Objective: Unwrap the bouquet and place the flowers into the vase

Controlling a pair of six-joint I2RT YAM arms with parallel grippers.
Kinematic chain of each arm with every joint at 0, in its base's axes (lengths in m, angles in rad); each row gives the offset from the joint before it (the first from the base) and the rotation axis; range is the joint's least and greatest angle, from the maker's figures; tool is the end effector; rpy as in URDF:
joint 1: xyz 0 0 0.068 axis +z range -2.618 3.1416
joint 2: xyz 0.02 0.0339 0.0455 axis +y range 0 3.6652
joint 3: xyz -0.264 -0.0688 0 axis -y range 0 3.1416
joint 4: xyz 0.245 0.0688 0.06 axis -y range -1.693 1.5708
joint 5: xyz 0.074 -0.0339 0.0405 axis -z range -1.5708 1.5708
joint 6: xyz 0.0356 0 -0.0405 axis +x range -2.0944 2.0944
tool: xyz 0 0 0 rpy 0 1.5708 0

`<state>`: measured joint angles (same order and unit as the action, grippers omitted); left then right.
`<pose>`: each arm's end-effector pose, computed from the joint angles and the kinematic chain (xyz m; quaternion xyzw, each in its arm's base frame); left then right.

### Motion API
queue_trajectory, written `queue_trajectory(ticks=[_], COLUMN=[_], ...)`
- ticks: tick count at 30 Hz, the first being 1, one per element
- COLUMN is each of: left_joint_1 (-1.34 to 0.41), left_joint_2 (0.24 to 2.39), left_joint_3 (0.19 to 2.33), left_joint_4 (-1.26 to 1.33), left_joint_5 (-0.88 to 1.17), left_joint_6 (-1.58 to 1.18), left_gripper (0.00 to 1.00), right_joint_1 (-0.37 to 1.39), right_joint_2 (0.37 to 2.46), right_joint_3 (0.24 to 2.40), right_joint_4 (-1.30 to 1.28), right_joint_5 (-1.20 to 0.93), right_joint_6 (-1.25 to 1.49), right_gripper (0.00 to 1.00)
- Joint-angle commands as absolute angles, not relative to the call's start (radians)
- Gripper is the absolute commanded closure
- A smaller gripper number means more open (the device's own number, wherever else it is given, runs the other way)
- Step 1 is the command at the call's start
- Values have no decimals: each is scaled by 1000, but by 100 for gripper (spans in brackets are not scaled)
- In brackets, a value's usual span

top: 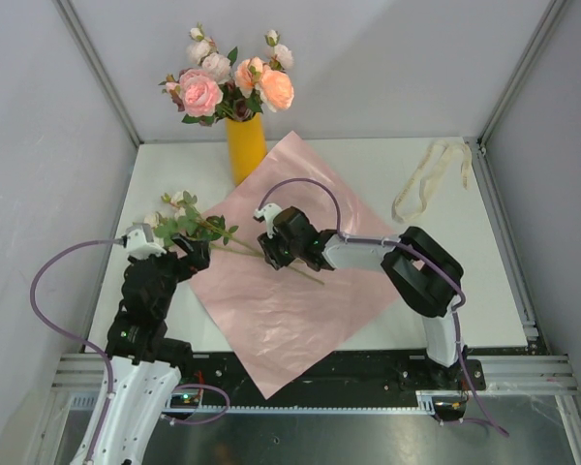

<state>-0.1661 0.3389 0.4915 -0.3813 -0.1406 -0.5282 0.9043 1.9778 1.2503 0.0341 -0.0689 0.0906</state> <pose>0.1098 -0.0133 0.2730 -0.1836 0.7606 -0.1593 0.6020 0.2649 0.3408 0.1678 -0.3715 0.8251 0.2300 0.3582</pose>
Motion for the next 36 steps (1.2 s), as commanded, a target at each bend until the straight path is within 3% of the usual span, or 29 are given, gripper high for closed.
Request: queue_trajectory(ticks=[1,9,16,20,23,29,36], left_joint_1=[-169,-164,-141,-136,-131,-114,-109], left_joint_2=[379,508,614,637,647,660,684], left_joint_3=[490,520,567,569,566,562,569], left_joint_4=[-408,-505,-584,-591,-594,-595,-595], left_joint_5=[-208,-246,-229,-236,-251,-245,-266], left_joint_6=[-594,-783,-926,-983,-1011,-1063,-1084], left_gripper=[0,0,0,0,1,2,4], right_joint_1=[909,914,915,918,922,923,923], right_joint_2=[2022,2077,2081,2082,2077,2086,2089], right_joint_3=[1332,1381,1382,1382,1383,1382,1383], right_joint_4=[54,12,14,15,19,22,27], right_joint_5=[-75,-54,-32,-22,-12,-1,0], right_joint_6=[41,20,6,4,-18,-27,-25], right_gripper=[58,65,65,83,88,81,85])
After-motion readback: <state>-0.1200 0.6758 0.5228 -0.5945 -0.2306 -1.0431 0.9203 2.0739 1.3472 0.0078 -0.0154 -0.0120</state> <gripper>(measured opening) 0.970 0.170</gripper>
